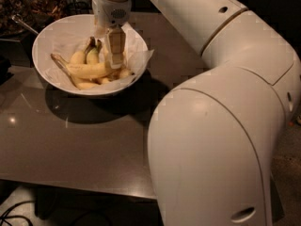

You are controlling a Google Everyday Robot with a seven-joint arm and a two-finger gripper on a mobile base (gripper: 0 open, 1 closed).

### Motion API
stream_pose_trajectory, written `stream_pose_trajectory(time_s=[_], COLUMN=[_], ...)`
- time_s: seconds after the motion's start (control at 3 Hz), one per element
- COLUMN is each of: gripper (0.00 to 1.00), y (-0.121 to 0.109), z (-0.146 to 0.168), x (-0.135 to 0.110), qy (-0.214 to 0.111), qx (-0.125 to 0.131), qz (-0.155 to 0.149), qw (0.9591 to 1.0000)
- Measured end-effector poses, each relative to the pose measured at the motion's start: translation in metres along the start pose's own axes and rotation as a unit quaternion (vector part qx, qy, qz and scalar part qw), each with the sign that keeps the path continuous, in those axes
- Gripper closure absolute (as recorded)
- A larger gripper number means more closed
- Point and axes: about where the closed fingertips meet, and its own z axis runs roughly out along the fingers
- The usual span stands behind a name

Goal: Pick banana from white bowl

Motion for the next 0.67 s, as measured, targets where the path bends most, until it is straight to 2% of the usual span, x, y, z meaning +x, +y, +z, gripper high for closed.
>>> stream_pose_trajectory(time_s=[0.67], gripper=[0.34], y=[-0.0002], z=[0.0145], x=[0.0052], qy=[0.001], qx=[-0.014], qz=[0.007], qw=[0.9999])
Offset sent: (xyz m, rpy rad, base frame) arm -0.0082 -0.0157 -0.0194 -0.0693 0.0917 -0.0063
